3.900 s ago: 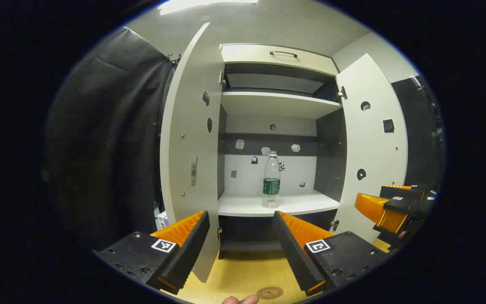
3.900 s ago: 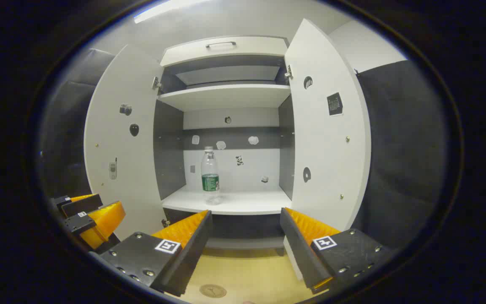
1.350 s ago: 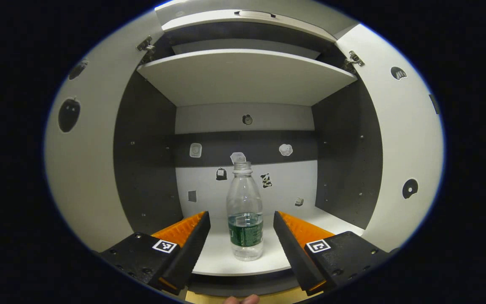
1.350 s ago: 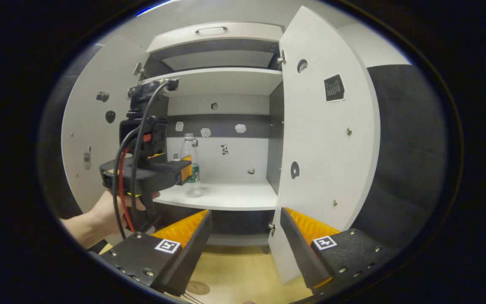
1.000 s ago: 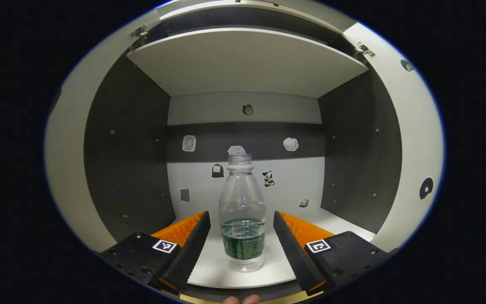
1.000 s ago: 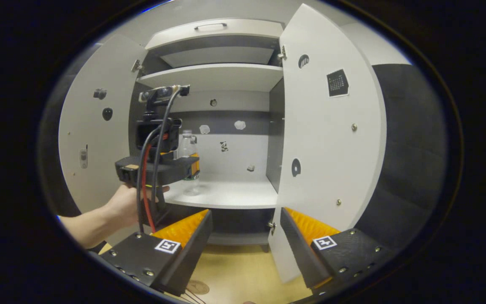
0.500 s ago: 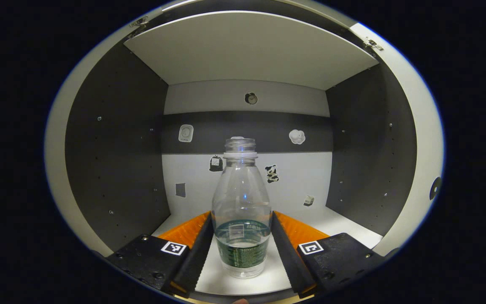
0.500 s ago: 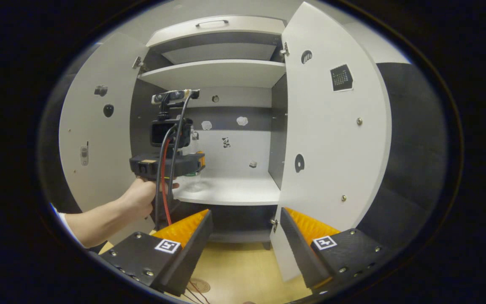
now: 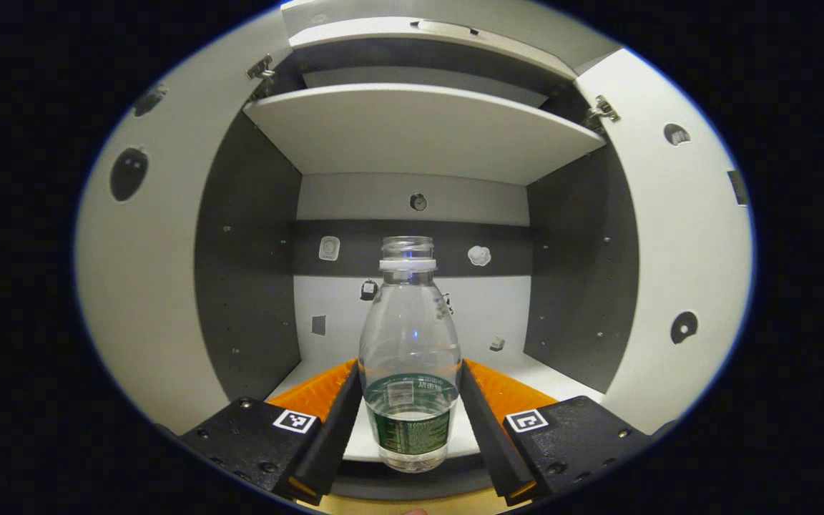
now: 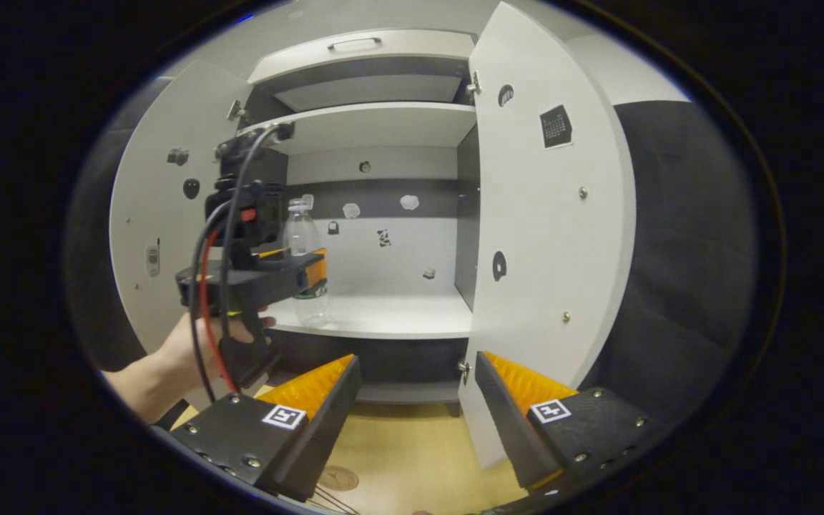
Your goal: Grasp the bottle in the cabinet with the left hand and place it on the coaster, then close the right door with the right hand and the left door with the left hand.
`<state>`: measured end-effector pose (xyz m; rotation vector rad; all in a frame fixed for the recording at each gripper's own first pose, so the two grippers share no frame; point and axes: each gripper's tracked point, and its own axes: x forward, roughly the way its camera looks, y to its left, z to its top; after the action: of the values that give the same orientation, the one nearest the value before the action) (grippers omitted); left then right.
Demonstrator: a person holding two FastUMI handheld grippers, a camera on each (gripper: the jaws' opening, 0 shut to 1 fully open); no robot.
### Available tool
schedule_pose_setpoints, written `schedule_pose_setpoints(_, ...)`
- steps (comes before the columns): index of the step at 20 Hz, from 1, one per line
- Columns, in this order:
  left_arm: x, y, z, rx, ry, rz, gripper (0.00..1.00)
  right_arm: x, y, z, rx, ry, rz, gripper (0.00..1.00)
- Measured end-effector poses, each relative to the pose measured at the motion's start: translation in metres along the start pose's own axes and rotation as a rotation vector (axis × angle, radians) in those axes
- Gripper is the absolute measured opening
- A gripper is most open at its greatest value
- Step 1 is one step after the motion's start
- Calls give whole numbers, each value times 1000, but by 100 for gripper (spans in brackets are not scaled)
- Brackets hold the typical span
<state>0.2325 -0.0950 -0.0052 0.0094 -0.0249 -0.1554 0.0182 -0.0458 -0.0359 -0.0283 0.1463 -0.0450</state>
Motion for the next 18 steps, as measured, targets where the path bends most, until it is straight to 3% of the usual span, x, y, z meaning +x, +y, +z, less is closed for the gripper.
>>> schedule_pose_setpoints(4, -62, -8, -25, 15, 3, 1, 81, -13, -9, -12, 8, 20, 4, 98)
schedule_pose_setpoints(9, -129, -17, -92, 37, 39, 41, 81, -29, -23, -29, 20, 58, -4, 98)
schedule_pose_setpoints(18, -187, -45, -223, 37, 143, 27, 82, -57, -48, -64, 52, 145, -27, 99)
